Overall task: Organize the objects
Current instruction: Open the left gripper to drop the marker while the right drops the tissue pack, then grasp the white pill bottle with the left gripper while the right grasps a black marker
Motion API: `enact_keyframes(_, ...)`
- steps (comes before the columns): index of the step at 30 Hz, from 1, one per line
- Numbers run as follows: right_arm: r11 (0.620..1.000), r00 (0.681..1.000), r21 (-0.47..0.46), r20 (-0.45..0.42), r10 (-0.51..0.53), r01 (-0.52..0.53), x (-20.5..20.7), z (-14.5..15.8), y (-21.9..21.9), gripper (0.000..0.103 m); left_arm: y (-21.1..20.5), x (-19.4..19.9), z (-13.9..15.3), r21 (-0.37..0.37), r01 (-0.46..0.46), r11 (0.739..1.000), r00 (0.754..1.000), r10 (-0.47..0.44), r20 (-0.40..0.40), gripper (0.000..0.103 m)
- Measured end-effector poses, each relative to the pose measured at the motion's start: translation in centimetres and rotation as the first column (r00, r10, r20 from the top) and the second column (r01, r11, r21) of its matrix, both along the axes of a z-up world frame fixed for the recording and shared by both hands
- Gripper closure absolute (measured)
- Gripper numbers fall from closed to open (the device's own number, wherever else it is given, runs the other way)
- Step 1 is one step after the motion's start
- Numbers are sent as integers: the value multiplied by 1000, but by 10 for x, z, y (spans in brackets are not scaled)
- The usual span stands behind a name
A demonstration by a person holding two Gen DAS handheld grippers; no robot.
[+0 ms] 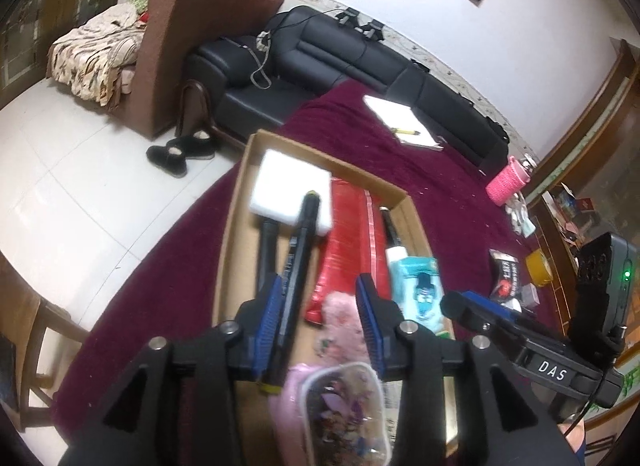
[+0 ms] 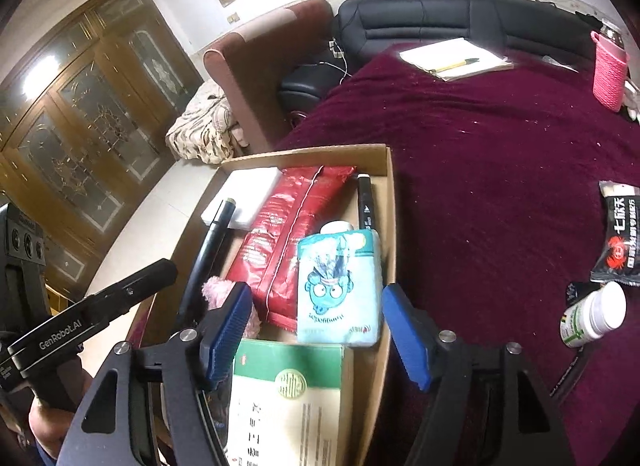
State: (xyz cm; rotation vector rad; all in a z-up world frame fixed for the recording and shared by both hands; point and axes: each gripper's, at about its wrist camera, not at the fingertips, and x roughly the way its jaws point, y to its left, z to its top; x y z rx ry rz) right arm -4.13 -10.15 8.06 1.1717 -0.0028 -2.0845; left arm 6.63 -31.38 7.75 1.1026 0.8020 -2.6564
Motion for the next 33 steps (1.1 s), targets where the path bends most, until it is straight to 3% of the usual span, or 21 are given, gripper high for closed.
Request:
enact_keyframes(12,997,999,-74,35,-31,34,3,-1,43,29,31,-4,9,-36,45,998,999,-45,6,59)
enact_keyframes(17,986,997,-152,3,-74,73,3,22,87,29,53,-9,17,-59,91,994,996,-91,0,57)
enact_keyframes(19,979,993,-174,-24,-111,106,-1,34,111,27,71,-14,21,-70,132,989,991,-133,-1,51)
enact_keyframes(22,961,977,-204,-65,-205,188,-10,48,151,18,101,-23,25,-99,200,975,980,-201,1,50)
enact_keyframes(24,949,962,-201,-78,-262,243,-19,47,174,18,122,-29,25,-111,231,966,973,-233,2,50)
enact_keyframes(30,910,921,-176,-38,-388,376,-47,18,231,18,189,-54,18,-124,342,931,939,-342,22,50)
enact_keyframes(33,869,875,-158,-49,-482,470,-61,4,259,18,224,-68,10,-141,403,904,915,-403,30,43)
